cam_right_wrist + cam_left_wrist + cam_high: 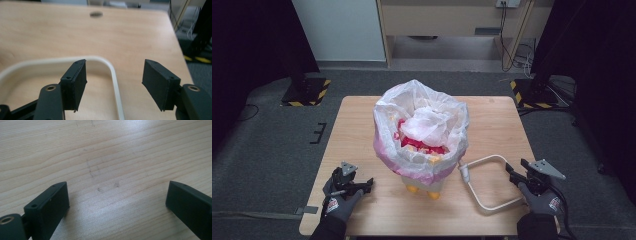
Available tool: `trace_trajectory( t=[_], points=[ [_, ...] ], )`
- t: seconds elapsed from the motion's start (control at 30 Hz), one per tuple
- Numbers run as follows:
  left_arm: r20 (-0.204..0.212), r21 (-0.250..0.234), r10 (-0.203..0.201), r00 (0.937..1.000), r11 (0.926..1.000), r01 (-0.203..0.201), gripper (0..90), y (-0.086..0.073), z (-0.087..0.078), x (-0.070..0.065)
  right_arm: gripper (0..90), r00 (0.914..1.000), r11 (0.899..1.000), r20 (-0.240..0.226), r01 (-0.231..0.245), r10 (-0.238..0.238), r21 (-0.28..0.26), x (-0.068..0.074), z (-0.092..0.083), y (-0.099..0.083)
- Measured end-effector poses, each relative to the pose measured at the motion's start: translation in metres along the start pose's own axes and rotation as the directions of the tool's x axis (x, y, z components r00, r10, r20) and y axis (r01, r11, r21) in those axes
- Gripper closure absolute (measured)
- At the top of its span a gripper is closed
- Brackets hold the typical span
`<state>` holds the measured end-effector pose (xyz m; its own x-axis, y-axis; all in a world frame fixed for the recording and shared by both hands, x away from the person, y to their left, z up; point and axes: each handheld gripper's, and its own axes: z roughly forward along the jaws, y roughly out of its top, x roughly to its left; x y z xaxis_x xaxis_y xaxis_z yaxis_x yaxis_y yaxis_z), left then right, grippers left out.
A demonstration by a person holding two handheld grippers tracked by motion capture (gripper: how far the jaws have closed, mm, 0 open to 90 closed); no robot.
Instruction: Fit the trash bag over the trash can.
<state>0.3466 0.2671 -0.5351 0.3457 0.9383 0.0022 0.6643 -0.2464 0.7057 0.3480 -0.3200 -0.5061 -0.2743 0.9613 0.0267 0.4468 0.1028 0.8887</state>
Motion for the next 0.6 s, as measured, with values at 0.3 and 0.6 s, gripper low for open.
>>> trace_trajectory(
  t=[0.3, 0.6],
  points=[
    [0.004, 0.0, 0.002, 1.0, 1.0, -0.002, 3.2, -0.001, -0.001, -0.001, 37.1, 0.9993, 0.99, 0.016, -0.035, 0.034, 0.138, -0.011, 0.007, -0.023],
    [0.005, 0.001, 0.003, 1.0, 1.0, -0.003, 3.1, -0.001, 0.0, -0.001, 34.0, 0.9997, 0.971, 0.022, -0.013, 0.008, 0.24, -0.007, 0.014, -0.025]
  ],
)
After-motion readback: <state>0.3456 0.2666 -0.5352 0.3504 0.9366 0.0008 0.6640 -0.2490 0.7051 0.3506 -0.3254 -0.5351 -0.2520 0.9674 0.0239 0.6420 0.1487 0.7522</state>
